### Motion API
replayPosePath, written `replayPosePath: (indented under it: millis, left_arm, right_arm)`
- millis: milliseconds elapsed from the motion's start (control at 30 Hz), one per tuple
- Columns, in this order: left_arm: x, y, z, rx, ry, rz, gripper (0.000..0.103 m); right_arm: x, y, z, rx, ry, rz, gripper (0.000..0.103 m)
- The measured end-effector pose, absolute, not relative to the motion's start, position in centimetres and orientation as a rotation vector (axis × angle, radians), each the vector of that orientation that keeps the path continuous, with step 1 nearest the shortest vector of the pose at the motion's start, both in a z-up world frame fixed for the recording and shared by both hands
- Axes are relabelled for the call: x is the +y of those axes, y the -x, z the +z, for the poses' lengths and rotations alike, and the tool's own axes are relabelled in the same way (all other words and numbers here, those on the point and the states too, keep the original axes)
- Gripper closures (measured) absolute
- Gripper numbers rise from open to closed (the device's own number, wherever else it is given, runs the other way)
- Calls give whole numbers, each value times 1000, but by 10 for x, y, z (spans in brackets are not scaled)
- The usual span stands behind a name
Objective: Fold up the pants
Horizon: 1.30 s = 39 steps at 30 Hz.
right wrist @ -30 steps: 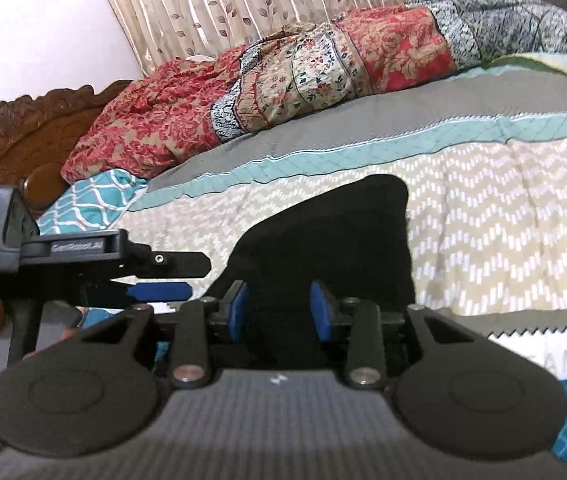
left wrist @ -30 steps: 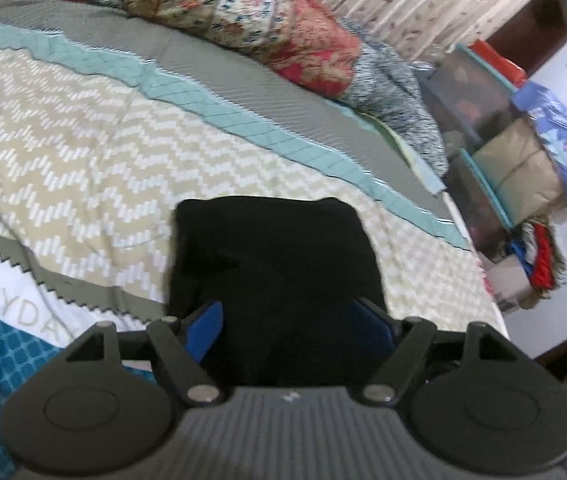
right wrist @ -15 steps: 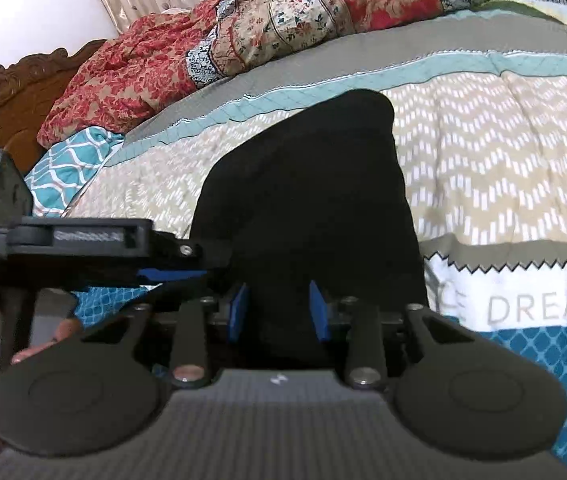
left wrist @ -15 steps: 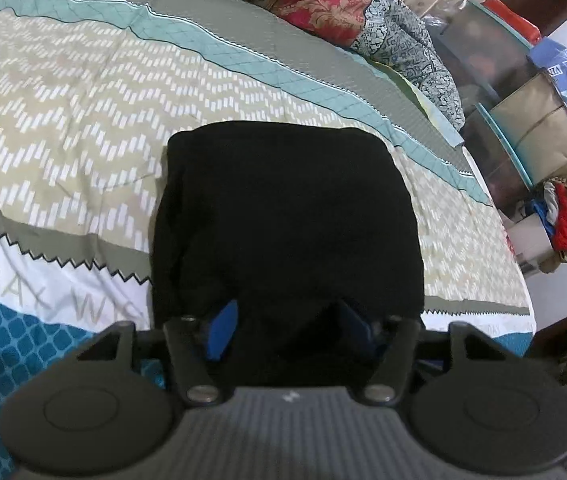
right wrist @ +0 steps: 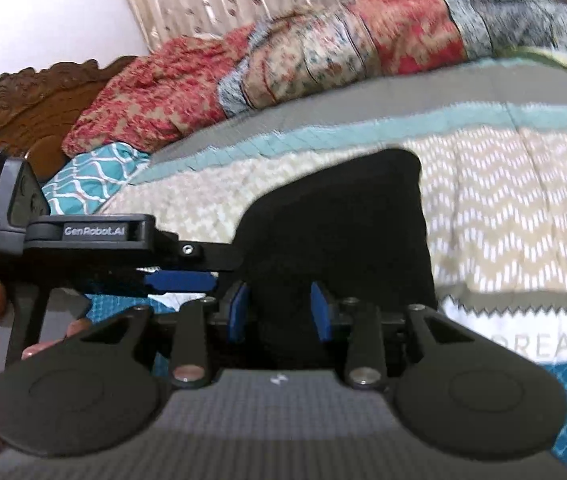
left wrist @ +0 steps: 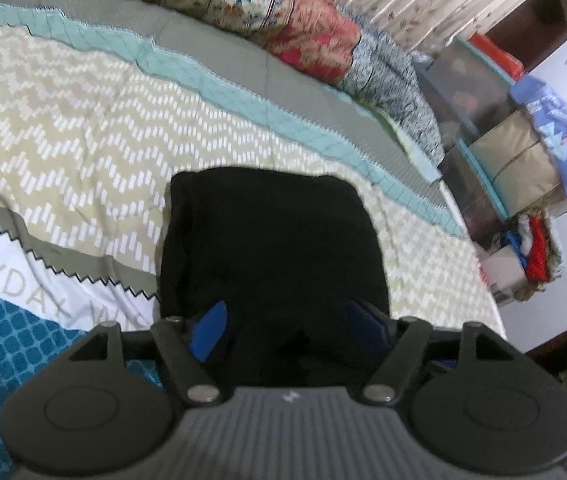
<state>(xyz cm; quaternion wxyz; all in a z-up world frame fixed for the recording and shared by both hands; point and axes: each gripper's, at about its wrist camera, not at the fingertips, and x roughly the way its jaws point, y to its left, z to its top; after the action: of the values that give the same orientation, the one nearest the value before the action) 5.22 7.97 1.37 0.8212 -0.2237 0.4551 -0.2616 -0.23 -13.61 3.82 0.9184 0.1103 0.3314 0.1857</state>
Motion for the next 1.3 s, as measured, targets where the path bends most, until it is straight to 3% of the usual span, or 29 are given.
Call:
replayPosePath:
  millis: [233, 500, 767, 900, 1000, 1167, 1300]
  left_arm:
    - [85, -31, 27, 891, 428, -609, 36]
    - [66, -27, 23, 893, 382, -711, 59]
    - [64, -37, -10, 998, 388, -655, 61]
    - [66, -42, -17, 1008, 385, -634, 63]
    - [67, -48, -20, 1017, 386, -622, 63]
    - [66, -50, -19, 1026, 386, -609, 63]
    - [68, -39, -9, 1002, 367, -609, 64]
  right_arm:
    - [-159, -23, 53, 650, -299, 347, 64]
    - [-153, -68, 58, 707, -330, 413, 67]
    - [-129, -115, 12, 911, -376, 445, 68]
    - [-123, -122, -3, 938, -284, 353, 100]
    - [-127, -127, -6, 968, -327, 349, 103]
    - [-128, -124, 4, 981, -309, 358, 101]
    - [-123, -118, 27, 920, -288, 410, 86]
